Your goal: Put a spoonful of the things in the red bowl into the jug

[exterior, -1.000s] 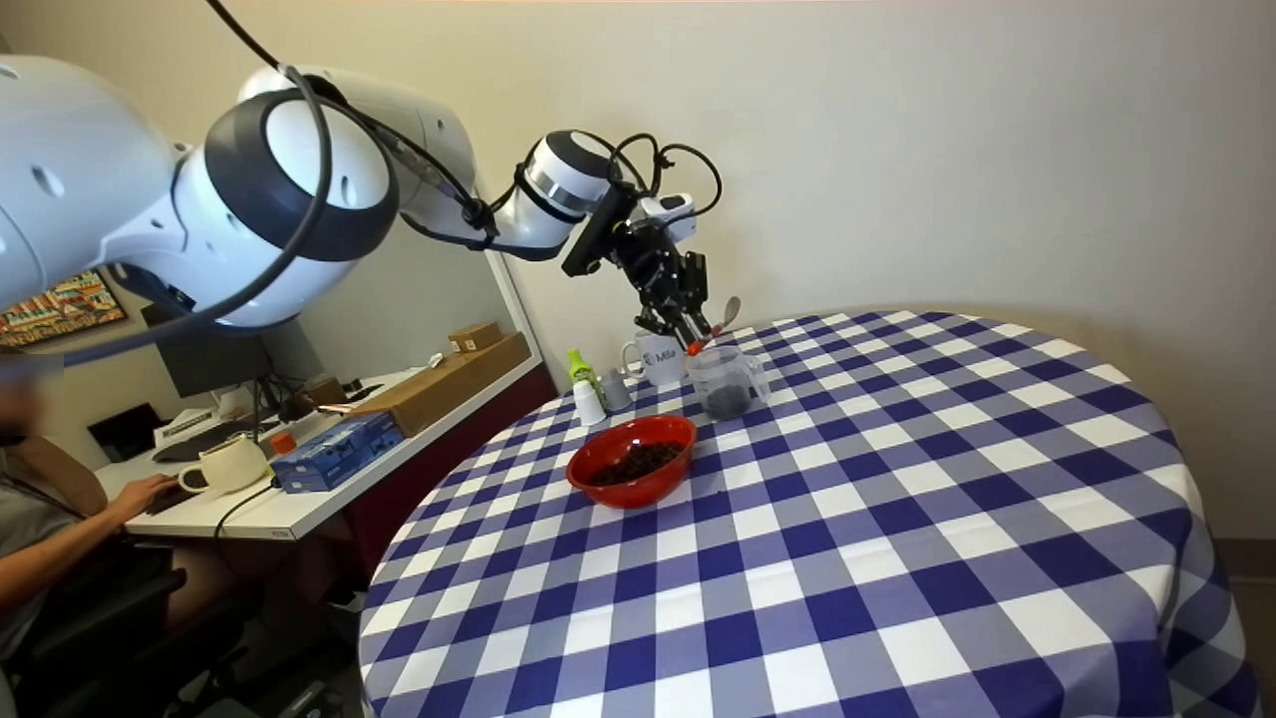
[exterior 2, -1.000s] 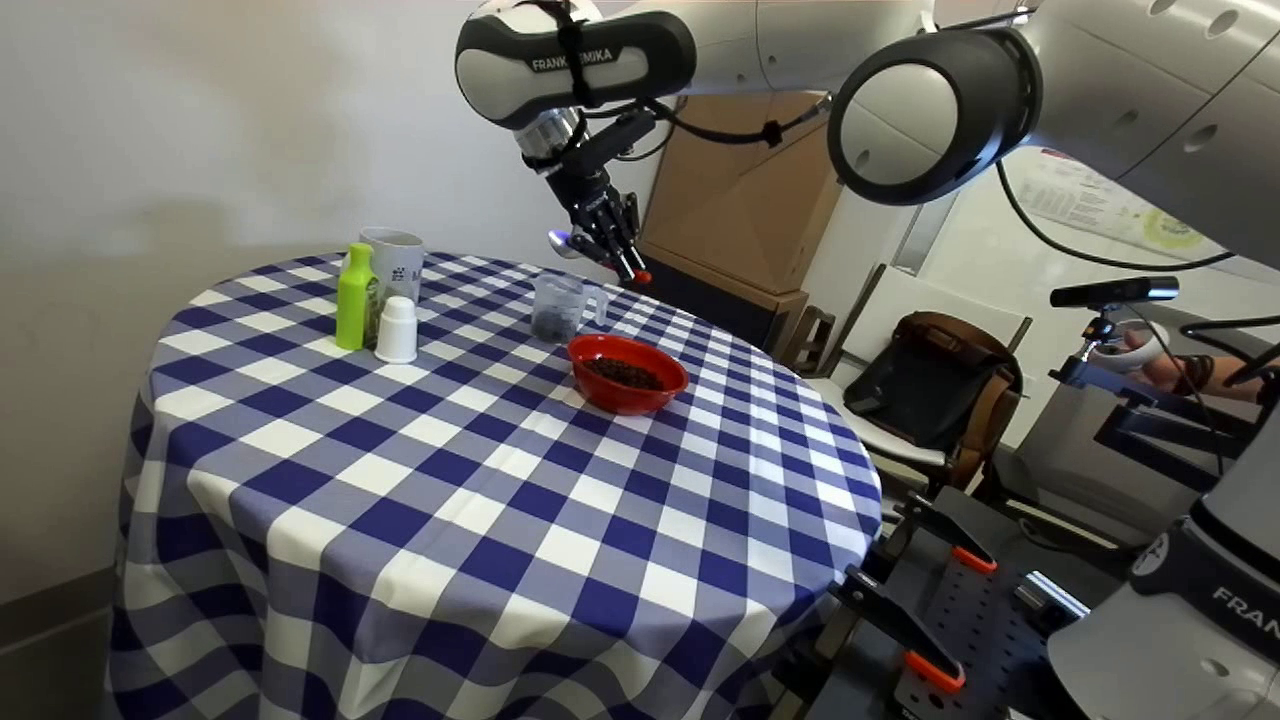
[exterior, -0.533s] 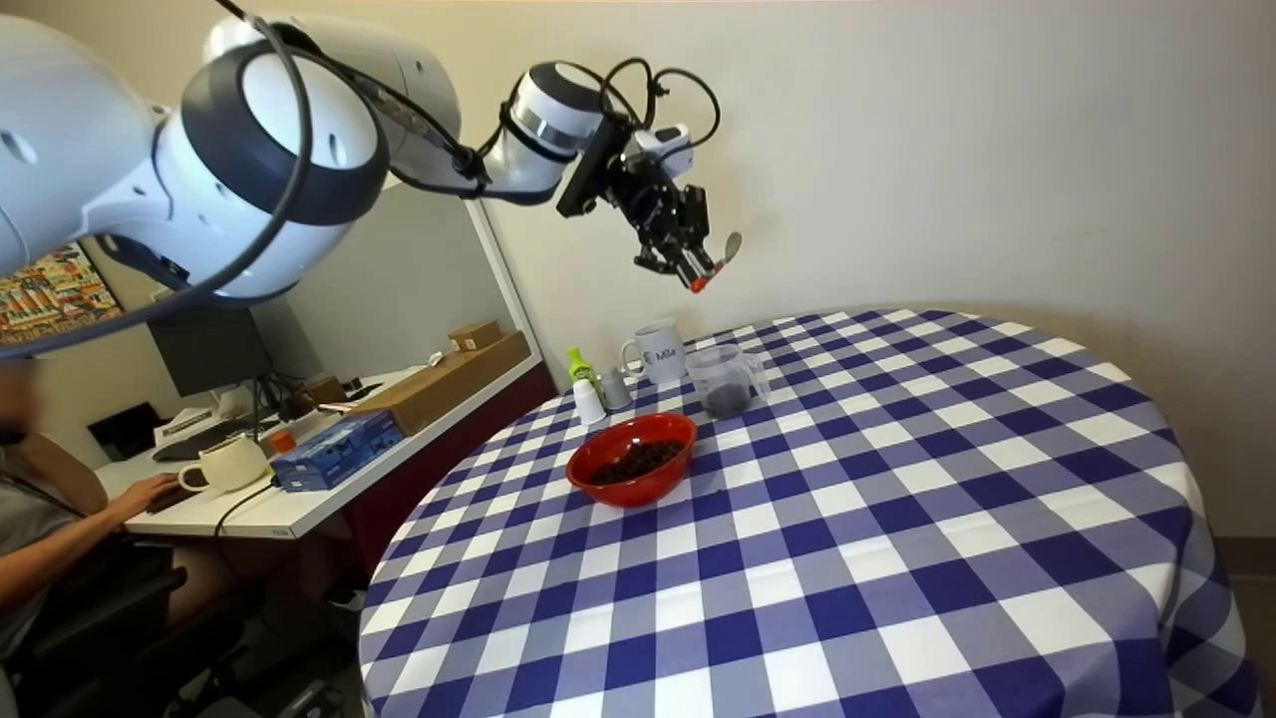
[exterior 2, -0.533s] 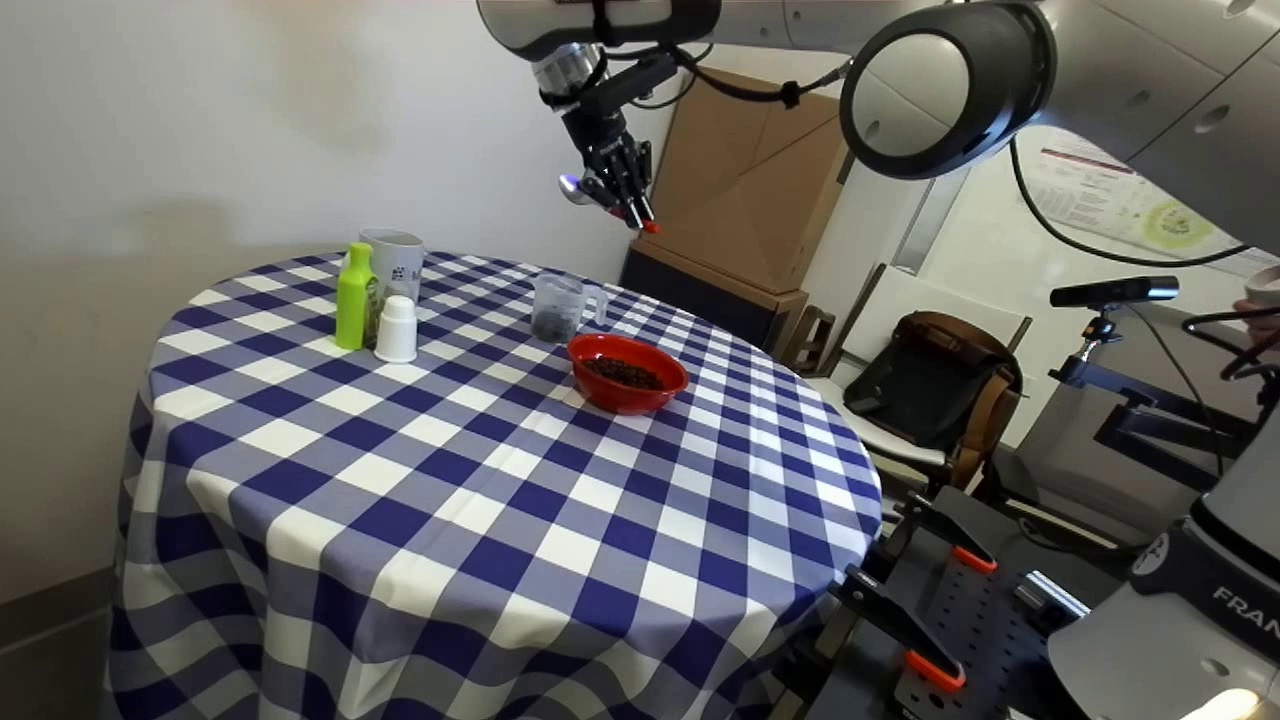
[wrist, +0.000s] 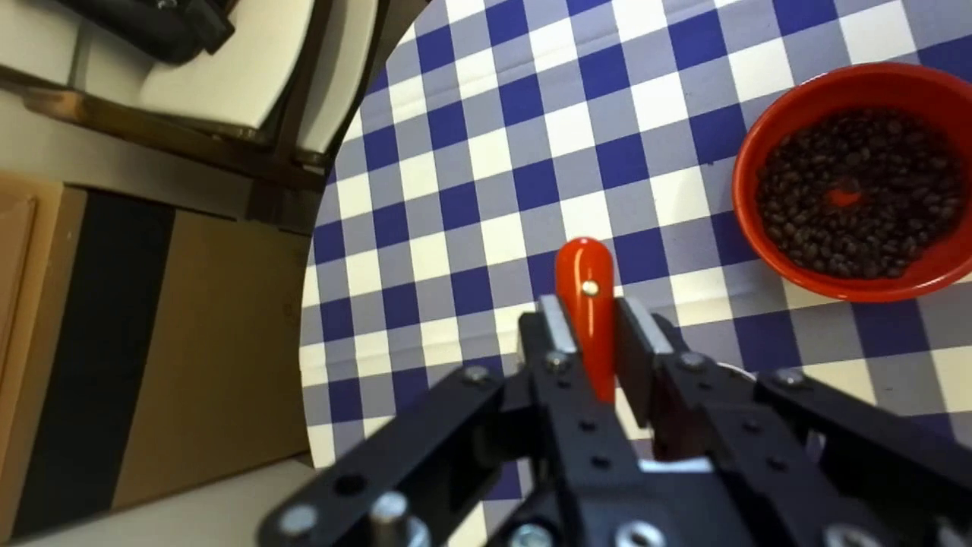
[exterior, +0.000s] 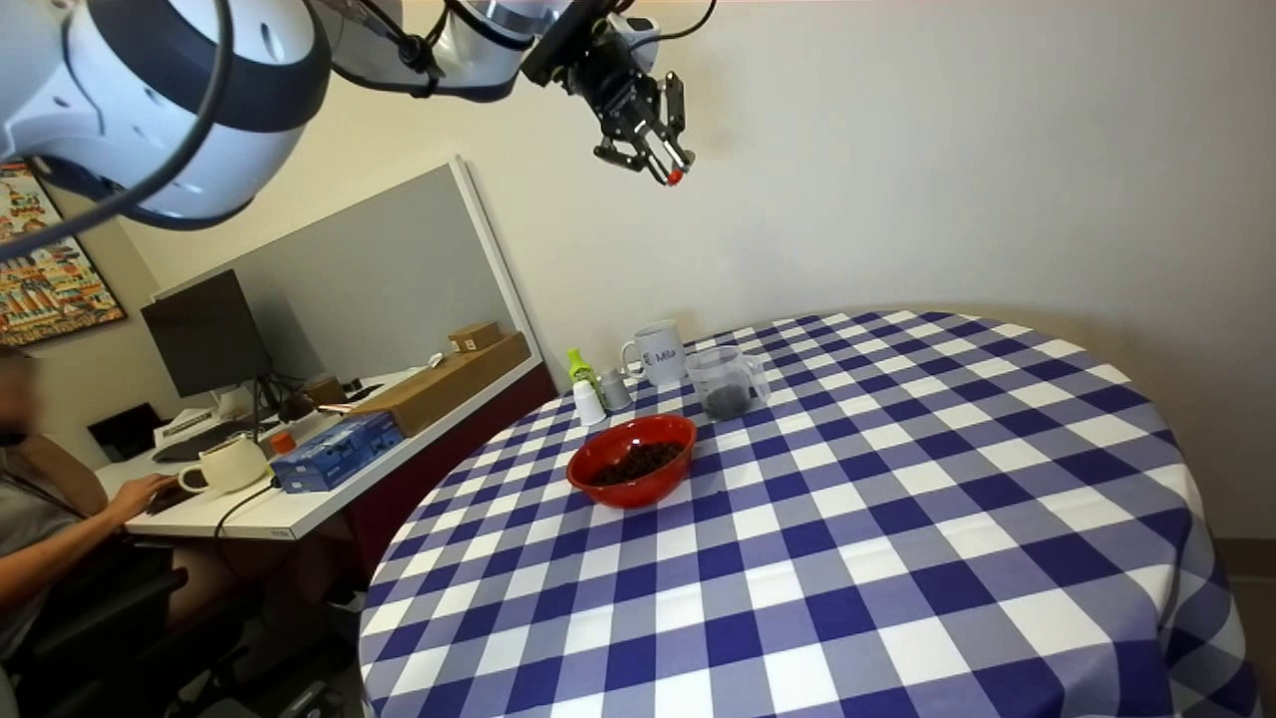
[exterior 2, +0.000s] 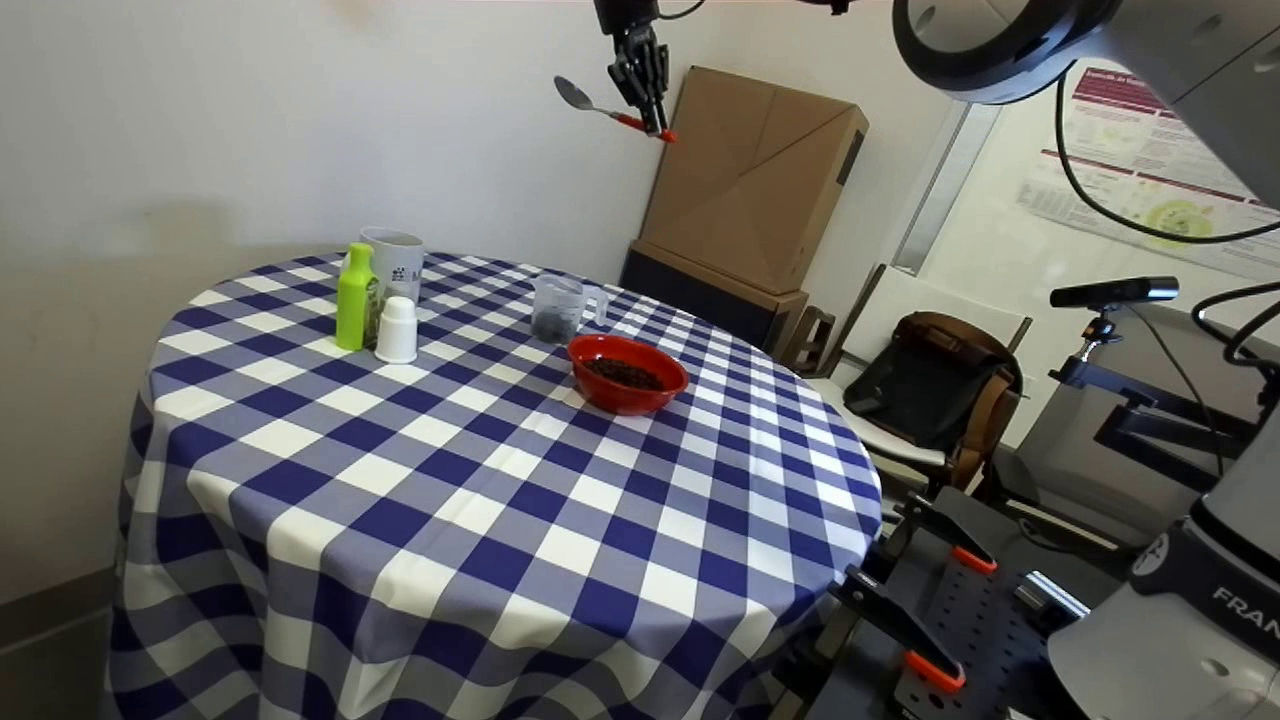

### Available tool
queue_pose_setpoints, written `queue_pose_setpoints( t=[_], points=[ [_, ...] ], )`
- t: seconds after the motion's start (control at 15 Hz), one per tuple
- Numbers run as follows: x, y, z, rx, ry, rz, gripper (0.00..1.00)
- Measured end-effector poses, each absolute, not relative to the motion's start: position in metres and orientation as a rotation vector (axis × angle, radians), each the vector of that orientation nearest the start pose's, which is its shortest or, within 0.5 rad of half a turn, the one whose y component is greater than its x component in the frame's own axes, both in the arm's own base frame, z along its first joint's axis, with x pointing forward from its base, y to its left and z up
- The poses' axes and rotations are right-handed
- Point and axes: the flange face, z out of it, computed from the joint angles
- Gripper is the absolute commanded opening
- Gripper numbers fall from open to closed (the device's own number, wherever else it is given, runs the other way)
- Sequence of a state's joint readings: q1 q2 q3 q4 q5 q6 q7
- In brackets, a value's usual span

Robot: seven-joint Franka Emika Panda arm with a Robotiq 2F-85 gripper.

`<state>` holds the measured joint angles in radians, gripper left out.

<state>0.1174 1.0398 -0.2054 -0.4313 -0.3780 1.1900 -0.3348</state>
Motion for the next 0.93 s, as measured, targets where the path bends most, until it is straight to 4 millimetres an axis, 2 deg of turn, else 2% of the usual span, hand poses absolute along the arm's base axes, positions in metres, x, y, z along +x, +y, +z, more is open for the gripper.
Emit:
queue_pose_setpoints(
  t=[0.13,0.27,0.6,0.93],
  points=[
    [0.738,-0.013,0.457,-3.499,-0.59,0.617,0.05],
    [0.737,-0.007,0.464,-3.432,-0.761,0.625,0.05],
    [0.734,0.003,0.452,-3.208,-1.138,0.743,0.05],
    [0.721,0.01,0.441,-2.942,-1.39,0.948,0.05]
  ],
)
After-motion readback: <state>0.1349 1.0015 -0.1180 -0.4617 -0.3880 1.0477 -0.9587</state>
